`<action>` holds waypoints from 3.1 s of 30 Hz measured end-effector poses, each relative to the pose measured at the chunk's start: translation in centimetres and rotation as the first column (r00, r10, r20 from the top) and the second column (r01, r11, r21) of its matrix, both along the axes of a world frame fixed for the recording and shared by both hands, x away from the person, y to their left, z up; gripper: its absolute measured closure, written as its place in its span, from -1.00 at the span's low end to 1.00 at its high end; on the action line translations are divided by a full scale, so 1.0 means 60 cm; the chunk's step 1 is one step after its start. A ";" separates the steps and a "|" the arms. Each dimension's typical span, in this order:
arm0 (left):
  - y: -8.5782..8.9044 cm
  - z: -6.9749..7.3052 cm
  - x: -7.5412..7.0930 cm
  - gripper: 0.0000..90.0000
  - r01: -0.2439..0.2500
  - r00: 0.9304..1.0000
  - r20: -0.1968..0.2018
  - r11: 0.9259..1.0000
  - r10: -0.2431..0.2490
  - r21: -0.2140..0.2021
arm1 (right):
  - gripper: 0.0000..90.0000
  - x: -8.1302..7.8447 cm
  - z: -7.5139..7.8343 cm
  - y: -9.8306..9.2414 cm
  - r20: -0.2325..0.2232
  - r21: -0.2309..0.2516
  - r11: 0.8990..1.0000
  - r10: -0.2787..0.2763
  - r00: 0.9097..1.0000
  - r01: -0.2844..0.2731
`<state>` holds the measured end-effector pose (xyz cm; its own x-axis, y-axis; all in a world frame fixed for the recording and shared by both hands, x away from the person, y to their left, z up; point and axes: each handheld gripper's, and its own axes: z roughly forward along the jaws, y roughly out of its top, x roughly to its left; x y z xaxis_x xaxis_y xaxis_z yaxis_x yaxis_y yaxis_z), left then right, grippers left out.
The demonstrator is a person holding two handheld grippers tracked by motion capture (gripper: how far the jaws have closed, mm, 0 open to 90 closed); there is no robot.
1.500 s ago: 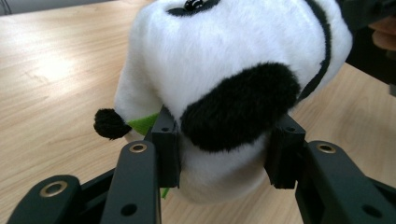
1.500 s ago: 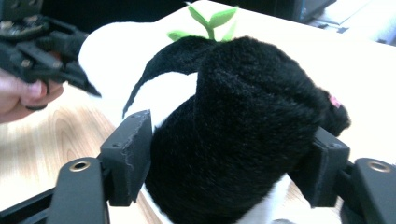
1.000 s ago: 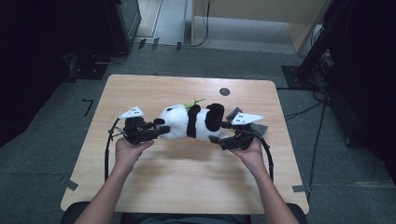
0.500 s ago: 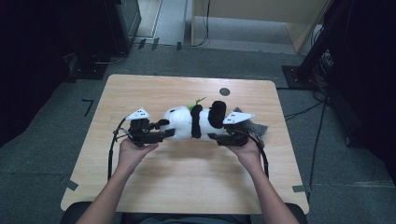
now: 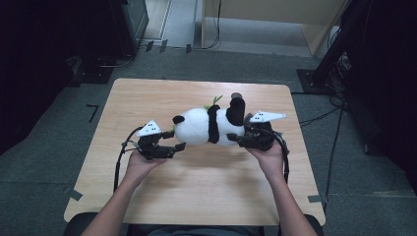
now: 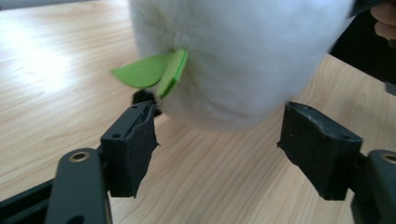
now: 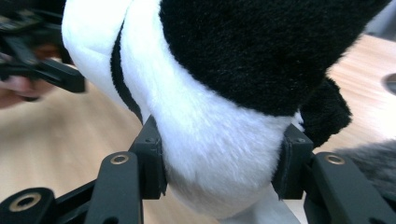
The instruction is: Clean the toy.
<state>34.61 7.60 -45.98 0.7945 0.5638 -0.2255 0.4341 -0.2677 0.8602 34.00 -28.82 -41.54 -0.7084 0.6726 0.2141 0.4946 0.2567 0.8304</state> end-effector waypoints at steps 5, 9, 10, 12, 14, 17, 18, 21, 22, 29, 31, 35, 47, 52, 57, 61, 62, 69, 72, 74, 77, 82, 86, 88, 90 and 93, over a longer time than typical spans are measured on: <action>-0.011 0.002 -0.009 -0.50 -0.002 1.000 0.029 0.999 0.001 0.034 | 0.08 -0.005 -0.001 0.011 -0.044 0.020 0.998 0.056 0.997 -0.055; -0.008 0.005 -0.009 -0.01 -0.026 1.000 -0.001 1.000 0.026 0.018 | 0.04 -0.006 -0.004 0.022 -0.052 0.013 0.998 0.063 0.997 -0.063; -0.006 0.007 -0.009 0.21 -0.027 1.000 -0.010 1.000 0.027 0.008 | -0.04 -0.004 -0.007 0.022 -0.054 0.025 0.998 0.062 0.997 -0.060; -0.004 0.009 -0.009 0.29 -0.032 0.999 -0.020 0.999 0.032 -0.001 | -0.10 -0.003 -0.007 0.021 -0.051 0.026 0.998 0.060 0.997 -0.058; -0.001 0.012 -0.006 0.44 -0.032 0.998 -0.048 0.999 0.030 -0.032 | -0.33 -0.001 -0.009 0.019 -0.030 0.024 0.999 0.046 0.998 -0.046; 0.014 0.015 0.004 0.47 -0.031 0.995 -0.095 0.995 0.022 -0.092 | -0.38 0.000 -0.011 0.012 -0.011 0.045 0.998 0.051 0.999 -0.051; 0.019 0.017 0.004 0.48 -0.040 0.995 -0.096 0.994 0.030 -0.097 | -0.38 -0.001 -0.012 0.008 -0.002 0.057 0.997 0.053 0.999 -0.052; 0.036 0.024 0.010 0.50 -0.072 0.991 -0.118 0.989 0.057 -0.130 | -0.34 -0.005 -0.013 0.004 0.024 0.027 0.998 0.062 0.998 -0.062; 0.040 0.025 0.011 0.50 -0.080 0.990 -0.129 0.986 0.062 -0.144 | -0.35 -0.005 -0.015 0.004 0.025 0.021 0.997 0.068 0.997 -0.068; 0.047 0.031 0.015 0.48 -0.088 0.983 -0.174 0.969 0.048 -0.231 | -0.31 0.001 -0.049 0.024 -0.015 -0.017 0.992 0.124 0.992 -0.124; 0.040 0.027 0.015 0.48 -0.075 0.981 -0.194 0.969 0.029 -0.236 | -0.24 0.001 -0.050 0.030 -0.008 -0.028 0.991 0.130 0.991 -0.131; 0.032 0.023 0.012 0.39 -0.084 0.984 -0.172 0.977 0.050 -0.194 | -0.09 -0.006 -0.050 0.053 0.036 -0.151 0.986 0.074 0.997 -0.067; 0.016 0.014 0.006 -0.09 -0.079 0.990 -0.117 0.996 0.075 -0.034 | -0.02 -0.009 -0.045 0.037 0.004 -0.120 0.990 0.074 0.997 -0.073; 0.016 0.015 0.003 -0.10 -0.074 0.988 -0.135 0.997 0.073 -0.003 | -0.02 -0.014 -0.041 0.038 0.010 -0.127 0.989 0.074 0.997 -0.072; 0.022 0.011 0.005 -0.09 -0.076 0.983 -0.171 0.997 0.072 -0.013 | -0.02 -0.019 -0.039 0.042 0.008 -0.129 0.988 0.084 0.996 -0.082; 0.016 -0.003 0.003 -0.07 -0.069 0.978 -0.195 0.995 0.081 0.066 | -0.01 -0.017 -0.047 0.048 -0.007 -0.159 0.983 0.097 0.995 -0.097; 0.017 -0.005 0.003 -0.08 -0.071 0.977 -0.195 0.995 0.083 0.065 | -0.01 -0.017 -0.047 0.049 -0.005 -0.160 0.982 0.096 0.995 -0.096; 0.026 -0.006 0.005 -0.14 -0.092 0.978 -0.183 0.994 0.101 0.060 | -0.04 -0.016 -0.050 0.041 -0.022 -0.141 0.984 0.103 0.994 -0.105; 0.028 -0.005 0.005 -0.18 -0.093 0.982 -0.160 0.994 0.102 0.065 | -0.05 -0.017 -0.046 0.034 -0.013 -0.128 0.987 0.097 0.995 -0.098; 0.029 -0.004 0.003 -0.20 -0.095 0.984 -0.148 0.993 0.104 0.067 | -0.06 -0.017 -0.042 0.028 -0.003 -0.118 0.989 0.090 0.996 -0.090; 0.032 -0.002 0.004 -0.22 -0.097 0.984 -0.145 0.994 0.105 0.058 | -0.07 -0.017 -0.035 0.015 0.018 -0.101 0.993 0.067 0.998 -0.065; 0.035 0.008 0.006 -0.27 -0.101 0.984 -0.143 0.994 0.105 0.036 | -0.06 -0.009 -0.033 -0.008 0.027 -0.053 0.999 0.014 1.000 -0.013; 0.028 0.010 0.012 -0.34 -0.108 0.983 -0.143 0.993 0.114 0.048 | -0.06 -0.003 -0.037 -0.015 0.041 -0.069 0.998 -0.008 0.999 0.011; 0.021 0.011 0.016 -0.38 -0.113 0.981 -0.150 0.992 0.121 0.063 | -0.05 0.000 -0.039 -0.021 0.044 -0.072 0.997 -0.016 0.999 0.019; 0.018 0.013 0.018 -0.42 -0.119 0.980 -0.151 0.991 0.127 0.061 | -0.05 0.002 -0.040 -0.028 0.042 -0.073 0.997 -0.031 0.999 0.034; 0.018 0.017 0.022 -0.44 -0.125 0.982 -0.140 0.991 0.130 0.048 | -0.05 0.004 -0.039 -0.043 0.042 -0.071 0.995 -0.061 0.997 0.064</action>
<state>35.93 8.71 -44.96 0.6768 0.6690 -0.3071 0.5843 -0.2345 0.7769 34.25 -31.37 -43.90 -0.6717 0.7283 0.1360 0.4788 0.2866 0.8298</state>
